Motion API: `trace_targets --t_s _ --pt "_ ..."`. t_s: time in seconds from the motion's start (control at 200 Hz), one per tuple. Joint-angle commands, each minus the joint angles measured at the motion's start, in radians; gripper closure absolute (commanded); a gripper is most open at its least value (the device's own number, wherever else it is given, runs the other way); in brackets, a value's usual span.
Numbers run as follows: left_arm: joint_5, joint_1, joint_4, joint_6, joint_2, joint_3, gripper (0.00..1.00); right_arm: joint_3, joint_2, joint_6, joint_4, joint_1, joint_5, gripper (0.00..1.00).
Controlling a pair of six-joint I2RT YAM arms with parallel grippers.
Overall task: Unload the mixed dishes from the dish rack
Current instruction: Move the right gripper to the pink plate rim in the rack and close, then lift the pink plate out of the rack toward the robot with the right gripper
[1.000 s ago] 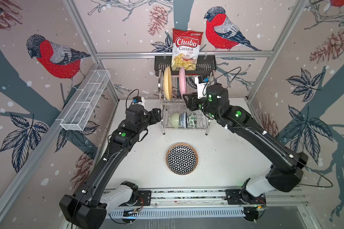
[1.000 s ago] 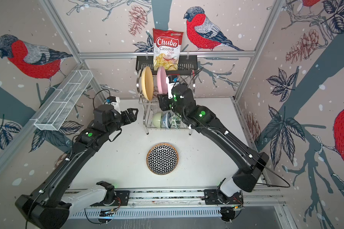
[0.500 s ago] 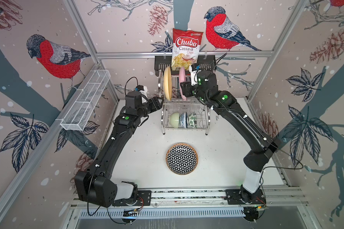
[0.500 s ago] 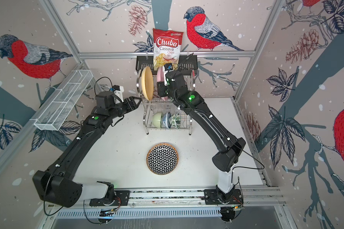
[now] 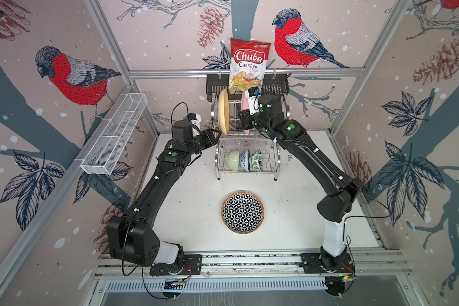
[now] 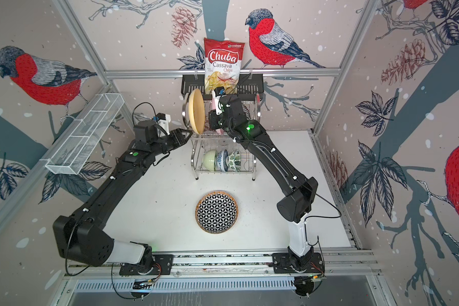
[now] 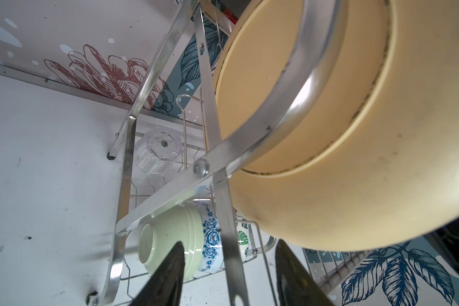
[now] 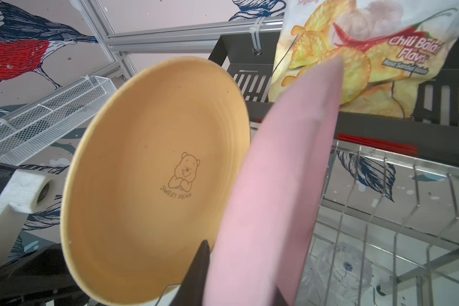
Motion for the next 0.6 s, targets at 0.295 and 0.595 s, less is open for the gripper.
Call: trace_targets --t_s 0.295,0.595 --pt "-0.004 0.002 0.022 0.014 -0.010 -0.011 0.52 -0.023 -0.014 0.016 0.071 0.003 -0.032 0.92" --pt "-0.011 0.002 0.015 0.013 -0.032 -0.022 0.52 -0.027 -0.077 0.048 0.099 0.024 -0.052 0.97"
